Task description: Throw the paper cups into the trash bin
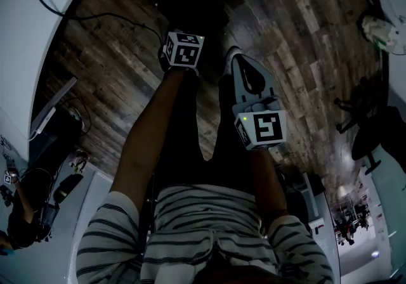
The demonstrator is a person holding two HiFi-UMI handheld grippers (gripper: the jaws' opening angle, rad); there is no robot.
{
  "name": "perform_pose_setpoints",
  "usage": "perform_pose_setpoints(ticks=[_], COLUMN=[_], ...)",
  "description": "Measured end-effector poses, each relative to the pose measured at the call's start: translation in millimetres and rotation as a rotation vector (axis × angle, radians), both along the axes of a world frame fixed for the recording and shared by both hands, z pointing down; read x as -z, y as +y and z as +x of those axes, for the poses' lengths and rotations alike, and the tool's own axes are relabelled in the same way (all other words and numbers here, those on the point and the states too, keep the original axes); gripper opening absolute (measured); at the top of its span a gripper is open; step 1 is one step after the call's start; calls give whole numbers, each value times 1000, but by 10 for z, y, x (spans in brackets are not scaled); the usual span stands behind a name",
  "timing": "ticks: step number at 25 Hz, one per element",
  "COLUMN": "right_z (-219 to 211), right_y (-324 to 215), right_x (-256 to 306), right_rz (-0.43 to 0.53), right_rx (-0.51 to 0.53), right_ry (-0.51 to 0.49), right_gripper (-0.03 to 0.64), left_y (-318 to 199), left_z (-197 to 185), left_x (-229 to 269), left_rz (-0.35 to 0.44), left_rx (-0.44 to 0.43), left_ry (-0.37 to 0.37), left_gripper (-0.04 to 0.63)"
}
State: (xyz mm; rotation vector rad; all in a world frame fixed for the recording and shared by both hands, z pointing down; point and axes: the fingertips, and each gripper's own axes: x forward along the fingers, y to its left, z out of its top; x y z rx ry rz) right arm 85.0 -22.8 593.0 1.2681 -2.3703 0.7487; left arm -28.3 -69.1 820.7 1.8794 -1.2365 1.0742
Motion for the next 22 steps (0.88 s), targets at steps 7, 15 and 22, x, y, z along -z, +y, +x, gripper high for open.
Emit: perform_pose_setpoints(ticks=[7, 15, 22], right_z=[-62, -197, -320], right_y=[-28, -180, -228], right_x=[234, 627, 972], right_rz=[22, 72, 93], right_rx=[15, 55, 80], right_ry=[-1, -8, -14], right_gripper=[17, 17, 17], left_y=[-68, -172, -176], left_z=[-69, -178, -243], left_x=[541, 1208, 1859], left_rz=[58, 132, 199], left_rx=[59, 121, 166], left_ry=[34, 67, 111], left_gripper=[25, 23, 23])
